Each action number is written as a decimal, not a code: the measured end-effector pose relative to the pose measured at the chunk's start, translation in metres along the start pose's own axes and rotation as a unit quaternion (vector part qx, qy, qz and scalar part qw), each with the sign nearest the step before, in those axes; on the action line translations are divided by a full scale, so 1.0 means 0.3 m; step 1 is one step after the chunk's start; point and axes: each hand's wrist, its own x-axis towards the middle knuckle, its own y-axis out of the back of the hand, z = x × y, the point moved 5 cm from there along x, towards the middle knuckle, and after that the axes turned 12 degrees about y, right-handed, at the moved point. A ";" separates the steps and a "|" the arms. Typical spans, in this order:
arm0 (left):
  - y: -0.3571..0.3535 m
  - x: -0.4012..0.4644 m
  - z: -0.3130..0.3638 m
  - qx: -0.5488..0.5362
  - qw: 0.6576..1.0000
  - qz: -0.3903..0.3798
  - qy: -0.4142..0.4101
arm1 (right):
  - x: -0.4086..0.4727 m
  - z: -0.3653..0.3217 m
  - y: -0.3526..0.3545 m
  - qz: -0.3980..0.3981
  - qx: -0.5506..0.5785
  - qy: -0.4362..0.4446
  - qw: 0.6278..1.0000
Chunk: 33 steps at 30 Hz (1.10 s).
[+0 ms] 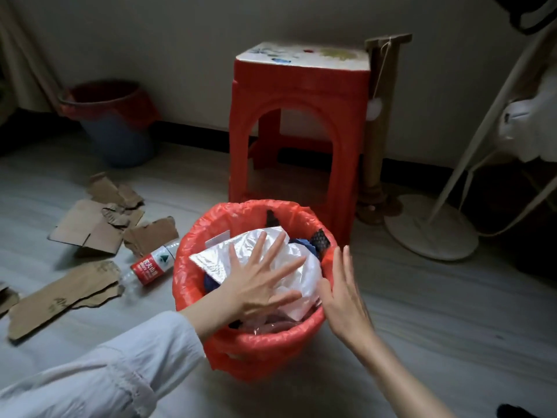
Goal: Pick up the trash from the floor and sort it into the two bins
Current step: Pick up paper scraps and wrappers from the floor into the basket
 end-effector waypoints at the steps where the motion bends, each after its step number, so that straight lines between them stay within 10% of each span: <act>1: -0.026 0.007 -0.014 0.005 1.000 -0.020 0.008 | -0.006 -0.006 -0.005 0.009 0.016 0.000 1.000; 10: -0.166 0.132 -0.037 0.005 0.983 -0.173 0.064 | 0.014 0.005 -0.002 -0.006 -0.031 0.036 0.999; 33: -0.170 0.147 -0.016 -0.066 0.963 -0.245 0.092 | 0.010 0.002 0.004 -0.067 -0.112 -0.020 0.991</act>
